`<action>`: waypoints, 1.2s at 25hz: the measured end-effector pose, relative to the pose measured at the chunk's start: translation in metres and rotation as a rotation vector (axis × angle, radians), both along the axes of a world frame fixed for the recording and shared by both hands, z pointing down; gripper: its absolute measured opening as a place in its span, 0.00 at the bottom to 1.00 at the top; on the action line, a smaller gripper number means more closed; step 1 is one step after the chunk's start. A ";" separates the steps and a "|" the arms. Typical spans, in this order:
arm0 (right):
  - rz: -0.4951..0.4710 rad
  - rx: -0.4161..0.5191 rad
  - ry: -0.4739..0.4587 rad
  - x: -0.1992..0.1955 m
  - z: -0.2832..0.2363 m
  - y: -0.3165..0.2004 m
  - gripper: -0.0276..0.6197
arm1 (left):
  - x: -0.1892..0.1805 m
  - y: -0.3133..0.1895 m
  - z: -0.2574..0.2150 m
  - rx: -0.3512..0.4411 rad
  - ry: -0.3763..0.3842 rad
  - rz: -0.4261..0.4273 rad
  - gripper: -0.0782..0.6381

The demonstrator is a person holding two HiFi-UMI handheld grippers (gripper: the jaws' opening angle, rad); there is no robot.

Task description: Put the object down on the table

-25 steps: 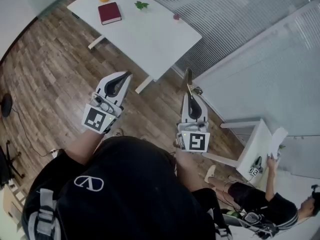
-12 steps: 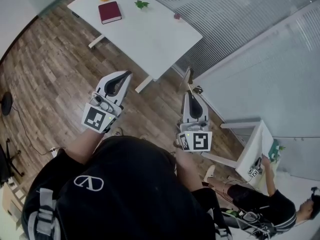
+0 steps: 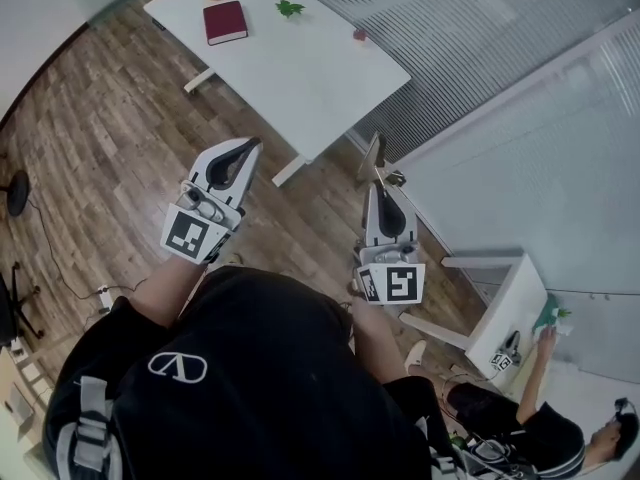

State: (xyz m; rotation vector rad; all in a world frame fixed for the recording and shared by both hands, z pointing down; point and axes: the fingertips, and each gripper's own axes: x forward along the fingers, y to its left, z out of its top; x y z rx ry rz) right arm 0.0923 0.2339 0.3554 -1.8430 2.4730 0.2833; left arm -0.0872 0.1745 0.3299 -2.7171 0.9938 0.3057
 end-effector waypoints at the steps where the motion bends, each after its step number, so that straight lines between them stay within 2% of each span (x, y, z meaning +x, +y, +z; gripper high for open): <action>1: -0.008 0.002 -0.005 0.003 0.001 -0.002 0.05 | 0.003 0.000 0.004 -0.007 -0.016 -0.007 0.12; 3: -0.030 0.003 -0.009 0.008 0.005 -0.006 0.05 | 0.009 0.000 0.002 0.004 -0.009 -0.021 0.12; 6: -0.060 0.003 -0.014 0.013 0.010 -0.016 0.05 | 0.018 -0.005 -0.016 0.049 0.045 -0.049 0.12; 9: -0.072 -0.006 -0.028 0.017 0.014 -0.032 0.05 | 0.019 -0.019 -0.015 0.046 0.032 -0.068 0.12; 12: -0.078 -0.008 -0.027 0.016 0.015 -0.056 0.05 | 0.015 -0.046 -0.001 0.010 0.001 -0.078 0.12; 14: -0.073 -0.009 -0.028 0.016 0.016 -0.076 0.05 | 0.014 -0.068 0.010 -0.012 -0.023 -0.070 0.12; 17: -0.062 -0.009 -0.024 0.016 0.019 -0.110 0.05 | 0.018 -0.106 -0.002 0.020 0.022 -0.053 0.12; 20: -0.047 0.002 -0.015 0.015 0.018 -0.150 0.05 | 0.019 -0.153 0.016 -0.007 -0.013 -0.023 0.12; 26: 0.000 0.005 0.015 0.003 0.006 -0.235 0.05 | 0.015 -0.249 0.003 0.004 0.015 0.038 0.12; 30: 0.037 0.007 0.023 -0.004 -0.001 -0.289 0.05 | 0.013 -0.310 0.007 -0.014 -0.004 0.084 0.12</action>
